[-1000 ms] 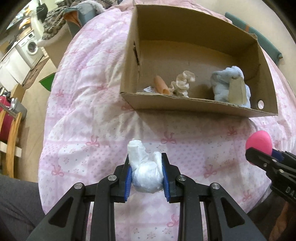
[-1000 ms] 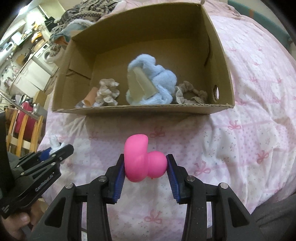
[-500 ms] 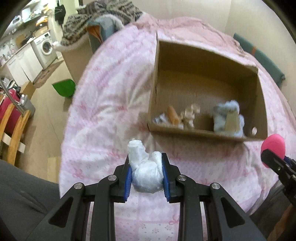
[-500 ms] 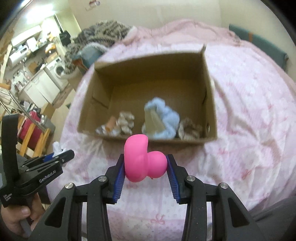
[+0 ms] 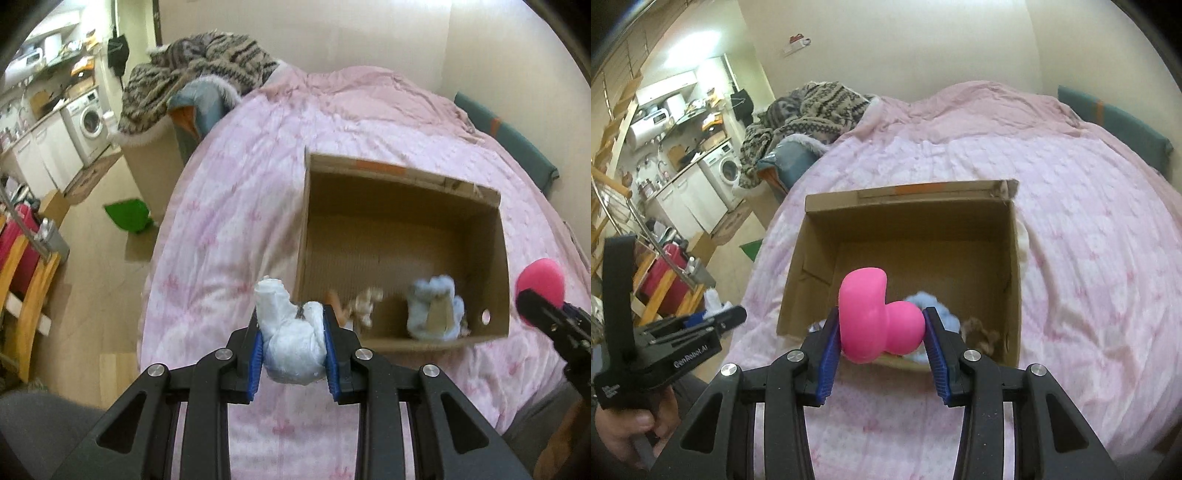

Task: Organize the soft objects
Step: 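Carry the sock and sponge into the box and open both tools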

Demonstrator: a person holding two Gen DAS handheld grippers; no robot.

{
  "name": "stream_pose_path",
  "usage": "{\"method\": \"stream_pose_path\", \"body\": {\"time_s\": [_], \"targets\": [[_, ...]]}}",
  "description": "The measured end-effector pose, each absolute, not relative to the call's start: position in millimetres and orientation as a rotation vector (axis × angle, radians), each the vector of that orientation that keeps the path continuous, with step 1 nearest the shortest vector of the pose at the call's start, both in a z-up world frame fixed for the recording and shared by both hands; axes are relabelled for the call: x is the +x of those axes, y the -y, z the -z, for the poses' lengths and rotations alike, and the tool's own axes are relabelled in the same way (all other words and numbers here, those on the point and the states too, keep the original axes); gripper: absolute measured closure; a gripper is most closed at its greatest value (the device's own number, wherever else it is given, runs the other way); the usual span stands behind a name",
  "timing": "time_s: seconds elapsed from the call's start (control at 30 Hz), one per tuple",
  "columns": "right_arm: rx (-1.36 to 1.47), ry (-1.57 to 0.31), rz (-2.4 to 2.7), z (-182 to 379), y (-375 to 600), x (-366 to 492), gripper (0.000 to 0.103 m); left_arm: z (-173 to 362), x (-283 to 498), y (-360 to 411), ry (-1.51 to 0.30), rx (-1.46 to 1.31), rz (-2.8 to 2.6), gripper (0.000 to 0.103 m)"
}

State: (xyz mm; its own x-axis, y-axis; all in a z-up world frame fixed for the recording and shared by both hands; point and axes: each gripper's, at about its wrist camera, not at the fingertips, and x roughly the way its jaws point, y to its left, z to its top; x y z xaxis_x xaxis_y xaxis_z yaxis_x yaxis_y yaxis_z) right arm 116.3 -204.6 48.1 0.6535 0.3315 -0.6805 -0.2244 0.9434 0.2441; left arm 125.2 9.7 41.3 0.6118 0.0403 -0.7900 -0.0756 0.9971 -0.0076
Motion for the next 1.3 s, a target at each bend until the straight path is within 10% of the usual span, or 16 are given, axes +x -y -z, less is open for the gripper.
{"method": "stream_pose_path", "body": {"time_s": [1.3], "targets": [[0.216, -0.985, -0.303, 45.6, 204.2, 206.9, 0.058, 35.5, 218.1, 25.3, -0.977, 0.046, 0.073, 0.076]]}}
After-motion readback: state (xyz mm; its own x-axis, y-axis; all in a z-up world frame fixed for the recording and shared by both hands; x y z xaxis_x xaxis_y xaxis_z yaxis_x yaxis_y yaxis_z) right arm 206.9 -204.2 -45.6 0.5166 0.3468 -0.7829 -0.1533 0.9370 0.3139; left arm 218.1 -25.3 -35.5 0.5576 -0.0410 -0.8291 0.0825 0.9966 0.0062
